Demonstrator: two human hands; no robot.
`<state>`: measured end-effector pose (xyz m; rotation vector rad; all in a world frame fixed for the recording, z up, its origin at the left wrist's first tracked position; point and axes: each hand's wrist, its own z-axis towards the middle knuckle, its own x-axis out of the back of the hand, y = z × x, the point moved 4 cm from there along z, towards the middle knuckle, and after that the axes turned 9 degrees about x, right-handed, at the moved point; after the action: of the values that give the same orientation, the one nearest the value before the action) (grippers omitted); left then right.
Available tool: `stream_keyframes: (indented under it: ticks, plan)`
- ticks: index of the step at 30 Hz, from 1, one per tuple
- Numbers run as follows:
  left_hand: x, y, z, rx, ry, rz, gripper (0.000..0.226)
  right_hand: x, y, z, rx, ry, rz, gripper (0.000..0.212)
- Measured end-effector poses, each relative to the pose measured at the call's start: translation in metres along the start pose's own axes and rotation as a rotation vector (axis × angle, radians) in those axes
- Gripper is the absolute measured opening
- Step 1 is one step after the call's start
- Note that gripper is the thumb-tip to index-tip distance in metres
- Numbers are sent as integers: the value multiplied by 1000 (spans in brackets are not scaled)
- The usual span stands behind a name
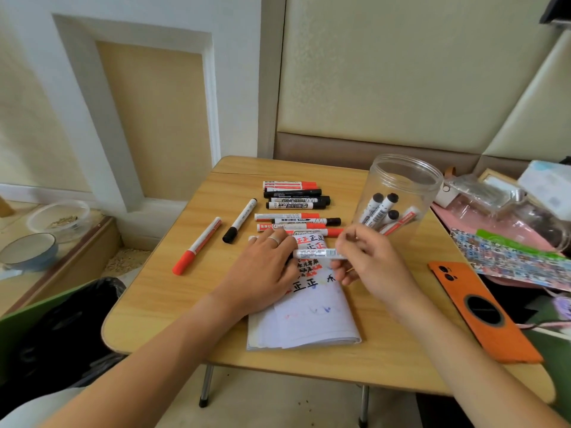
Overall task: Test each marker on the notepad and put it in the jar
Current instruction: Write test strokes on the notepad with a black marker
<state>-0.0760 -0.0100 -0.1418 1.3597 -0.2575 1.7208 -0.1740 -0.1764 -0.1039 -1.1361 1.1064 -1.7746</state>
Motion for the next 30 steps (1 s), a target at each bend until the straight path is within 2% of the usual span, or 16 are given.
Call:
stream_keyframes:
  ticks: [3, 7, 9, 12, 15, 19, 23, 27, 30]
  plan:
    - [-2, -4, 1, 0, -30, -60, 24, 0, 3, -2, 50, -127, -350, 12]
    - [-4, -5, 3, -24, -57, -98, 37, -6, -7, -1, 387, -143, -812, 4]
    - [-3, -2, 1, -48, -38, -124, 34, -16, -11, 0, 506, -169, -910, 14]
    - [-2, -2, 2, -56, -38, -167, 34, -33, -14, 0, 627, -193, -1006, 25]
    - [-1, -3, 1, -45, -68, -228, 42, -41, -13, 0, 674, -179, -1045, 23]
    - [-1, -3, 1, -25, -77, -261, 46, -40, -8, 1, 654, -203, -1040, 18]
    - [-5, -5, 2, -22, -58, -210, 49, -42, -1, 1, 607, -208, -999, 19]
    - [-6, -5, 3, -11, -62, -179, 49, -43, 2, 1, 560, -206, -988, 12]
    - [-5, -7, 3, -2, -59, -180, 44, -40, 3, 2, 525, -173, -1002, 17]
